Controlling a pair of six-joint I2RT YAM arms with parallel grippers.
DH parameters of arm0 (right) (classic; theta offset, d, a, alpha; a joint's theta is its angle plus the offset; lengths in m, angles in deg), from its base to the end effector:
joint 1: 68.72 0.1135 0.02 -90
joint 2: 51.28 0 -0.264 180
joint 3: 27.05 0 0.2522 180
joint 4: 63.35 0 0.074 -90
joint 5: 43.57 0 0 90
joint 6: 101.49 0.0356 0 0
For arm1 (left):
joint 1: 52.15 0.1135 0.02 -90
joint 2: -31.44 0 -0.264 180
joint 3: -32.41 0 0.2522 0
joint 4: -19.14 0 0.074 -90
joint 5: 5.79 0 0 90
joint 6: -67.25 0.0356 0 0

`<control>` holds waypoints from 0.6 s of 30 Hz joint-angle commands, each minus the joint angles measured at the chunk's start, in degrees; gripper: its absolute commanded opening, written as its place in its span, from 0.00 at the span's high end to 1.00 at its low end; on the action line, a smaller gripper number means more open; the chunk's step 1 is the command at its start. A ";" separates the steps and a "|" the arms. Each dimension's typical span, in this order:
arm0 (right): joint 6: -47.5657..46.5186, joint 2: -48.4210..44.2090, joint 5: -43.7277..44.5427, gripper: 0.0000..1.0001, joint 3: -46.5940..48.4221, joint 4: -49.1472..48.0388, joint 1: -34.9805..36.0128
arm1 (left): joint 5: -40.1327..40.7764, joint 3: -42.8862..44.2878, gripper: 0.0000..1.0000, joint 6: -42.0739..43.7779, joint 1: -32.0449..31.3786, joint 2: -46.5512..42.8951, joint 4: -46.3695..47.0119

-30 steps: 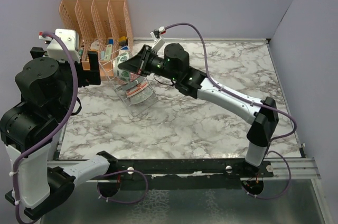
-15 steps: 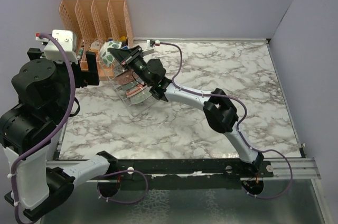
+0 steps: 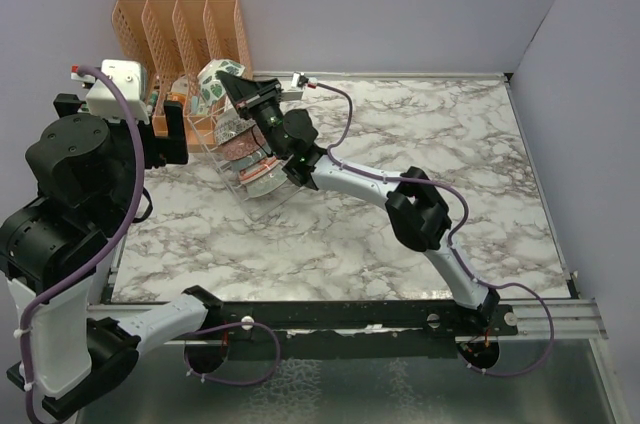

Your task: Load the bowls into the dish rack

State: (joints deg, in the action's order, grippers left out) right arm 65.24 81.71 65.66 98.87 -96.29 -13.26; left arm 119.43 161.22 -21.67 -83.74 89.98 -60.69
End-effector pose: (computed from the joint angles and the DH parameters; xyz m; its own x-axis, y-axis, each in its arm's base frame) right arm 0.3199 0.4440 0.3225 -0.5367 0.8412 -0.0667 -0.3807 -0.1709 0.9087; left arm 0.0695 -0.0187 0.5590 -0.1425 0.1057 -0.9841 -0.0538 0.9920 0.1144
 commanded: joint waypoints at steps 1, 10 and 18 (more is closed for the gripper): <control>4.12 1.09 3.09 0.99 1.83 -0.34 0.41 | 1.76 -0.55 0.01 0.92 -0.39 -0.60 0.49; 9.73 3.59 3.25 0.99 1.97 3.28 0.73 | 2.28 -1.31 0.01 0.92 -0.45 -0.89 0.22; 11.80 3.60 3.81 0.97 -0.04 4.17 0.74 | 2.48 -1.75 0.01 0.85 -0.51 -0.87 0.17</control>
State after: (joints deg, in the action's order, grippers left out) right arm 74.22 85.66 67.62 99.02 -89.67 -12.89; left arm 119.98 159.75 -21.49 -83.79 89.61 -60.71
